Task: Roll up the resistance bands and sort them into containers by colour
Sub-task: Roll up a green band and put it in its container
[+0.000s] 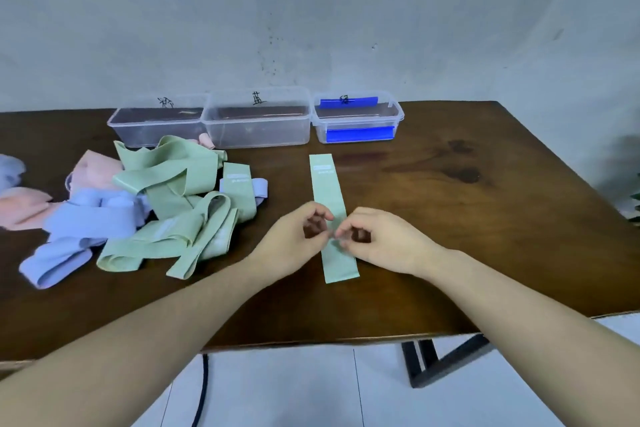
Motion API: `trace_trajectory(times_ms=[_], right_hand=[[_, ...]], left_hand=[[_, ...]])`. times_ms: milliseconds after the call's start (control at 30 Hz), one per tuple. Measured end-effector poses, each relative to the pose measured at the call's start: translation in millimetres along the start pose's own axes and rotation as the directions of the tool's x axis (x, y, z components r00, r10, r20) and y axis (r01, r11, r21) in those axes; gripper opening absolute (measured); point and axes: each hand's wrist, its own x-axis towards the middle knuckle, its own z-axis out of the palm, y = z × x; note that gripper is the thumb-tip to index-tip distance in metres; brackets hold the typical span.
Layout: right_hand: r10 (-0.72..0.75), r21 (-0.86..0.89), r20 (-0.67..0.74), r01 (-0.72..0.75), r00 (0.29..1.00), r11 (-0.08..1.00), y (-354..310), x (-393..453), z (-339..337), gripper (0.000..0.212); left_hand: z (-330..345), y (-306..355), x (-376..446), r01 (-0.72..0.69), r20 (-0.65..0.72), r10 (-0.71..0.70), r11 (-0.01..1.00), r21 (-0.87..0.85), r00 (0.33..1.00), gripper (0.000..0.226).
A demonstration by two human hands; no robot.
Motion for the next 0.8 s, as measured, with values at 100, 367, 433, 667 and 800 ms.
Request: trace_trajectory(times_ms=[100,367,433,667,800], right_hand=[[-0.086,-0.045,-0.002,0.086,0.996,0.995,9,-12,7,0.018],[-0.197,-0.078,-0.044,0.193,0.979,0.978,21,-38,27,0.044],[-0.206,-0.101,-0.055,0.2,0.977,0.975,22,-40,31,0.031],[-0.192,-0.08,-0.145,0.182,0.971,0.98,17,-46,34,0.012],[-0.212,-0.085,-0.204,0.199,0.956,0.976,15,-58,31,0.013]], left_hand=[[13,3,-27,-0.012,-0.041,0.012,1.0,0.009,0.999,0.026],[28,8,-78,-0.181,-0.011,0.198,0.919,0.35,0.98,0.029],[32,7,-81,-0.137,-0.065,0.176,0.911,0.39,0.982,0.027],[39,6,-81,-0.169,-0.139,0.265,0.861,0.48,0.954,0.015],[40,9,-81,-0.262,-0.097,0.352,0.83,0.493,0.931,0.018]])
